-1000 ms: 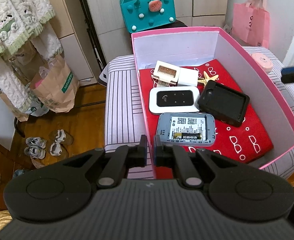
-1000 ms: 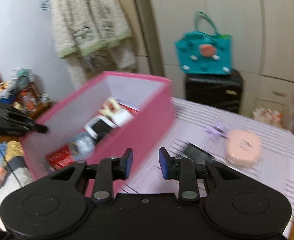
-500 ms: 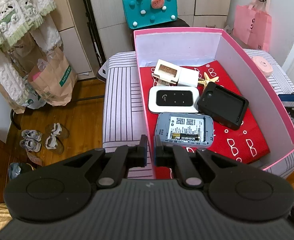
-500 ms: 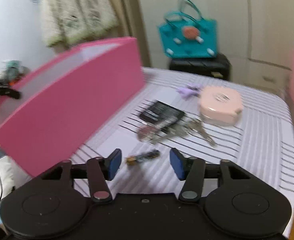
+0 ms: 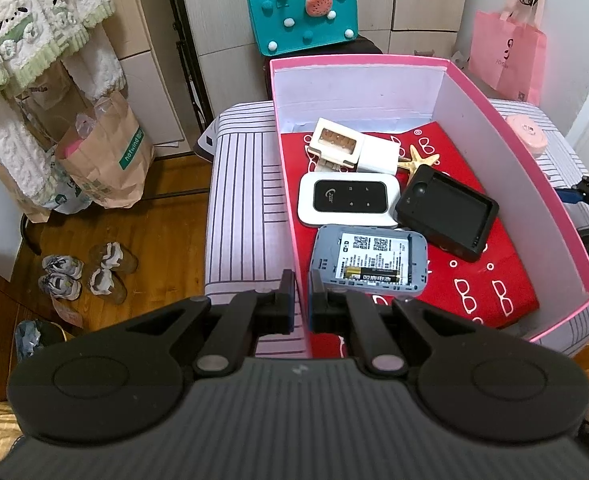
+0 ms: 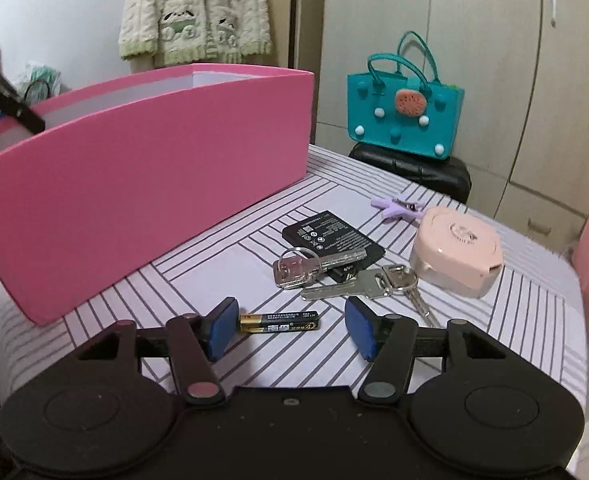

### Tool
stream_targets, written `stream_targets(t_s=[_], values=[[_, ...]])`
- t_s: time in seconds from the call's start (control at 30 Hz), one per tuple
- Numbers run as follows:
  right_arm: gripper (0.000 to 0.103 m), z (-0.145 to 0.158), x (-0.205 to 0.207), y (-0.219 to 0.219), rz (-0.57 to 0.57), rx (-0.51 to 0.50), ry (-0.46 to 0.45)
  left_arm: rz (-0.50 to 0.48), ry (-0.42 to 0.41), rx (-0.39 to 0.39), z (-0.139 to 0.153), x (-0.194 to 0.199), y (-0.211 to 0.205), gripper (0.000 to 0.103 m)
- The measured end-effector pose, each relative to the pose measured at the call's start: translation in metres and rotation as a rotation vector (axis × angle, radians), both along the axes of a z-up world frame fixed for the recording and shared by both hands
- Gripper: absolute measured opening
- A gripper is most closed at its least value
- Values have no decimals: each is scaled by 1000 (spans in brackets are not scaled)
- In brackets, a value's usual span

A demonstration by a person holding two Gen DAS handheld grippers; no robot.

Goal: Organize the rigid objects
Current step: 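Grasp the second AA battery with the right gripper, then place the second battery onto the black case in the box, release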

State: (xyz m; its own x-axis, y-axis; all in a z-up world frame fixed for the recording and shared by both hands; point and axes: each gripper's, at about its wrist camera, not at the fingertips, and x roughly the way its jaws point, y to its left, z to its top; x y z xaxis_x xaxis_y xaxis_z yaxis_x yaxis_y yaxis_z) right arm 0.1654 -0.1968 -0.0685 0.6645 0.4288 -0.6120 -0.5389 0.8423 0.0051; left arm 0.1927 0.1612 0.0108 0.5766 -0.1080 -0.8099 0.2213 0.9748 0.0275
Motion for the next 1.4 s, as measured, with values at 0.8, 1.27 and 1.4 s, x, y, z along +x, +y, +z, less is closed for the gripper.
stream_targets(t_s=[0.8, 1.27, 1.4], values=[[48, 99, -5, 46, 211, 325, 46, -7, -39, 40, -5, -4, -5, 4], [48, 90, 40, 153, 277, -67, 99, -15, -43, 28, -5, -5, -5, 5], [48, 83, 47, 151, 275, -102, 128, -14, -44, 9, -5, -5, -3, 5]])
